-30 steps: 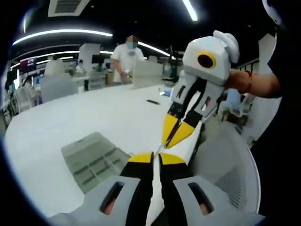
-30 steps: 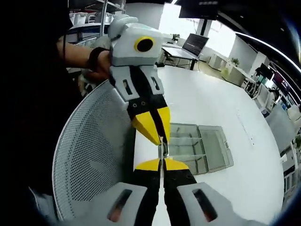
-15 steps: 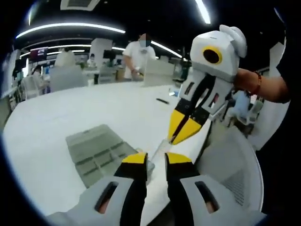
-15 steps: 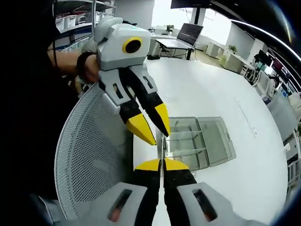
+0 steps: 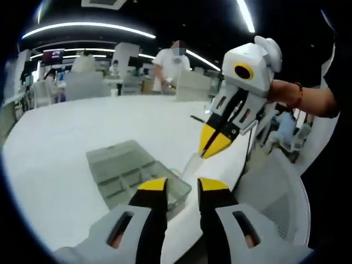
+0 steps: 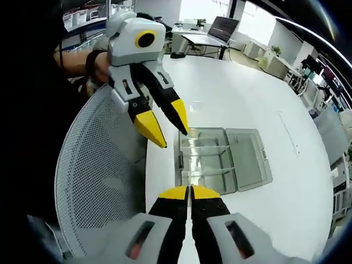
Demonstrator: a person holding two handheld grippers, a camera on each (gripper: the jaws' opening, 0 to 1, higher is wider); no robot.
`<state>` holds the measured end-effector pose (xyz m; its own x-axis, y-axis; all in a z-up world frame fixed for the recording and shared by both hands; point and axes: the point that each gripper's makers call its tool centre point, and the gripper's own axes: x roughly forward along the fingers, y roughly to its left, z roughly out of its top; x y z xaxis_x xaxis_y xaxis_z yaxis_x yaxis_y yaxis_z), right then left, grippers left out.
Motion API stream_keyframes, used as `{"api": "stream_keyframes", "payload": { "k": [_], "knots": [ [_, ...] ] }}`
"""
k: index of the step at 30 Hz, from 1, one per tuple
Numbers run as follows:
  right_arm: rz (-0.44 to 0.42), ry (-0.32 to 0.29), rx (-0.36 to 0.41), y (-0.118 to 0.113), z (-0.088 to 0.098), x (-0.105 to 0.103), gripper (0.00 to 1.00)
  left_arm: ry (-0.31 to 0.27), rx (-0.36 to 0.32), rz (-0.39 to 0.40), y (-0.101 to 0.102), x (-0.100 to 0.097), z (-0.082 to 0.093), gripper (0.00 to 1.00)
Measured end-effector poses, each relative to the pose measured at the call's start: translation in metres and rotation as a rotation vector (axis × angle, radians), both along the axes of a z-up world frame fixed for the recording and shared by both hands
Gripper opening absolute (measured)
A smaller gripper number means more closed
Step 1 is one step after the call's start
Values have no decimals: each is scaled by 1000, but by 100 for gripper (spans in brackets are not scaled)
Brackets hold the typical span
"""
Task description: Insert the divider into the dual guide fixture by aligning both edges with the guide slots and pushing it downward to the bottom, including one-sided entry, uneven engagement, binding, and posture correction.
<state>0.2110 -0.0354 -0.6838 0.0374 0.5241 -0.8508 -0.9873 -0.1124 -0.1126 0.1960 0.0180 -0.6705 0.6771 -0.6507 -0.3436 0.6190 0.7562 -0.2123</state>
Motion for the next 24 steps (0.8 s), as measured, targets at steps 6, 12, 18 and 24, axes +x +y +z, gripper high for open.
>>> {"api": "stream_keyframes", "payload": {
  "k": [6, 12, 18, 24],
  "knots": [
    [3, -6, -30, -1, -6, 9, 0, -5, -1, -7, 1, 6, -2, 25],
    [16, -16, -58, -1, -11, 16, 0, -1, -3, -5, 1, 7, -6, 31],
    [28, -11, -68, 3, -15, 21, 0, 6, -14, 9, 5, 7, -7, 35],
    [53, -37, -87, 5, -18, 29, 0, 6, -10, 4, 6, 8, -8, 40]
  ]
}}
